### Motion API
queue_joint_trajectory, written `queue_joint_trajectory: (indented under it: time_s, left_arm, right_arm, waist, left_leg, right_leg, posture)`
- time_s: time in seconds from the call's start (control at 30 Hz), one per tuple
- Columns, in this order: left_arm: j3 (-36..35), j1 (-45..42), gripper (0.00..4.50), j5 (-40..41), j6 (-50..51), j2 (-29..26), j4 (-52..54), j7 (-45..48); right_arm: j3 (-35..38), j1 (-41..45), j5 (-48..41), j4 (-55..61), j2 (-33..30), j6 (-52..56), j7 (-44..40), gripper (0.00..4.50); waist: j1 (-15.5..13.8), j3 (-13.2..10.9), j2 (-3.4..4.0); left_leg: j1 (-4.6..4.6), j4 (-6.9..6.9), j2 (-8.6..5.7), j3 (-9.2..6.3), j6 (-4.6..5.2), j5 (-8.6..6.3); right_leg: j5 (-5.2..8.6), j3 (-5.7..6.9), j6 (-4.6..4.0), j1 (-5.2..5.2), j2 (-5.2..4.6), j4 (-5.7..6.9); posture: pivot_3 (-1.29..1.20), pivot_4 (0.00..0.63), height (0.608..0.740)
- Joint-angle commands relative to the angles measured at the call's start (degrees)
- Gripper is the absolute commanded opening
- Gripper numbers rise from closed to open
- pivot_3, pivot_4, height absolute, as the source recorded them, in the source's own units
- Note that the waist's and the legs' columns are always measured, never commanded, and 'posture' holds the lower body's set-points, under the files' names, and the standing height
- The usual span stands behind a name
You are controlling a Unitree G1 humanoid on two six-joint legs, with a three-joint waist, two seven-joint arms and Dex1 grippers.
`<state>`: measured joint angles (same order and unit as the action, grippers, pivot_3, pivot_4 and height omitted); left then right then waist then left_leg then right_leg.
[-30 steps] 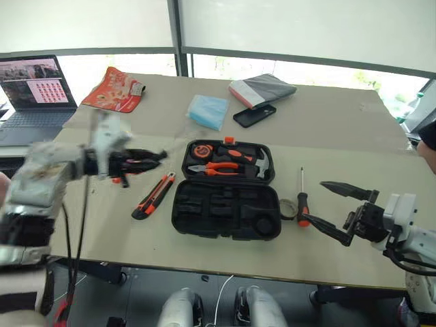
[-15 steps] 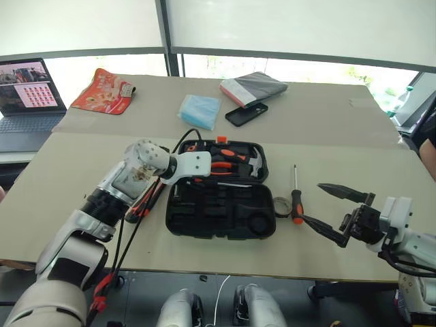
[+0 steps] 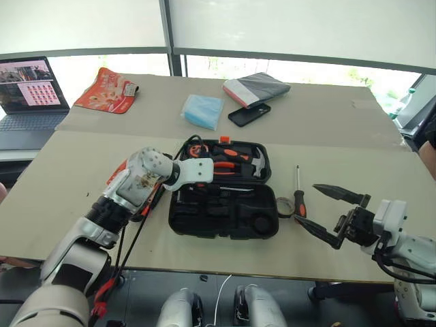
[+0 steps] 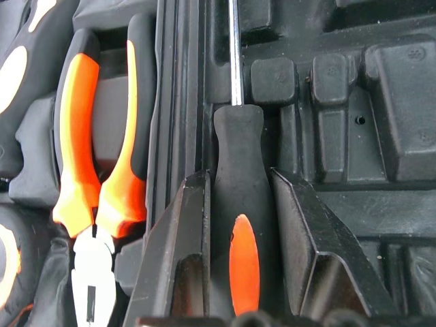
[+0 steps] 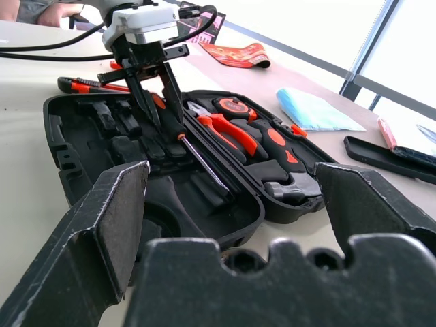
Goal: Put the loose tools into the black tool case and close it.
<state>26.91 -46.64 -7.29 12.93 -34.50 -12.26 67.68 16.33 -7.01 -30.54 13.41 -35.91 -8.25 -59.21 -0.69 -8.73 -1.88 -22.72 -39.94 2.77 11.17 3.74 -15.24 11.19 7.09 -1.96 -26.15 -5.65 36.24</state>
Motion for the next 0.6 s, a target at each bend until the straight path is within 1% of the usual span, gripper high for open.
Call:
queue_joint_trajectory:
  time_s: [0.03, 0.13, 0.2, 0.33, 0.37, 0.47, 0.53, 0.6]
  left_arm:
    - [0.0, 0.6, 0.84, -1.0, -1.6, -0.6, 0.0, 1.0]
    - [-0.7, 1.1, 0.84, 0.0, -1.0, -0.2, 0.9, 1.7]
    - [-0.4, 2.3, 0.84, 0.1, -1.8, -1.3, 1.9, 3.2]
    - [-1.6, 3.6, 0.84, -0.3, -0.8, -1.0, 2.1, 1.7]
    - [-2.4, 4.2, 1.34, 0.1, -0.4, -0.6, 2.4, 0.8]
    - [-5.0, 5.7, 2.15, 1.8, -2.6, 0.7, 3.1, -1.7]
    - [-8.2, 7.1, 2.91, 4.7, -4.4, 2.2, 4.5, -3.4]
    - [-12.5, 8.4, 2.91, 9.2, -3.3, 4.3, 6.7, -4.9]
  right_arm:
    - [0.3, 0.4, -0.4, 2.2, 0.1, 0.2, 1.0, 4.5]
    - [-0.1, 0.5, -0.4, 2.2, 0.0, 0.4, 1.2, 4.5]
    - [-0.4, 0.7, -0.3, 2.3, 0.0, 0.6, 1.4, 4.5]
    - [-0.4, 0.6, -0.6, 2.2, -0.2, 0.6, 1.3, 4.5]
    - [-0.5, 0.6, -0.6, 2.2, -0.2, 0.6, 1.2, 4.5]
    - [-0.4, 0.8, -0.8, 2.5, -0.4, 1.1, 1.4, 4.5]
    - [-0.2, 0.8, -0.9, 2.7, -0.5, 1.3, 1.4, 4.5]
    - [0.0, 0.4, -0.8, 3.0, -0.5, 1.4, 1.4, 4.5]
  waist:
    - [0.0, 0.0, 0.0]
    - [0.0, 0.0, 0.0]
    - [0.0, 0.0, 0.0]
    - [0.0, 0.0, 0.01]
    - [0.0, 0.0, 0.01]
    - [0.0, 0.0, 0.02]
    - [-0.1, 0.0, 0.04]
    - [-0.4, 0.0, 0.04]
  left_leg:
    - [0.0, 0.0, 0.0, 0.01, 0.0, 0.0]
    - [0.0, 0.0, -0.01, 0.01, 0.0, 0.0]
    - [0.0, 0.0, 0.0, 0.01, 0.0, 0.0]
    - [0.01, 0.0, 0.0, 0.0, -0.01, 0.01]
    - [0.01, 0.0, 0.0, 0.0, -0.01, 0.01]
    - [0.0, 0.0, -0.01, 0.0, -0.01, 0.01]
    - [0.0, -0.08, 0.0, 0.0, -0.01, 0.01]
    - [-0.02, -0.12, -0.01, -0.06, 0.0, 0.0]
  right_leg:
    - [0.0, 0.0, 0.0, 0.0, 0.0, 0.0]
    - [0.0, 0.0, 0.0, 0.0, 0.0, 0.0]
    - [0.0, 0.0, 0.0, 0.0, 0.01, 0.0]
    - [0.0, 0.0, 0.0, 0.0, 0.02, 0.0]
    - [0.0, 0.0, 0.0, 0.0, 0.02, 0.0]
    - [0.0, -0.01, 0.0, 0.01, 0.01, 0.0]
    - [-0.01, 0.0, 0.01, 0.03, 0.0, 0.03]
    - [-0.01, -0.02, 0.02, 0.03, -0.05, 0.06]
  posture:
    - [0.0, 0.15, 0.74]
    - [0.0, 0.15, 0.74]
    - [0.0, 0.15, 0.74]
    - [0.0, 0.15, 0.74]
    - [0.0, 0.15, 0.74]
    - [0.0, 0.15, 0.74]
    - [0.0, 0.15, 0.74]
    - [0.0, 0.15, 0.74]
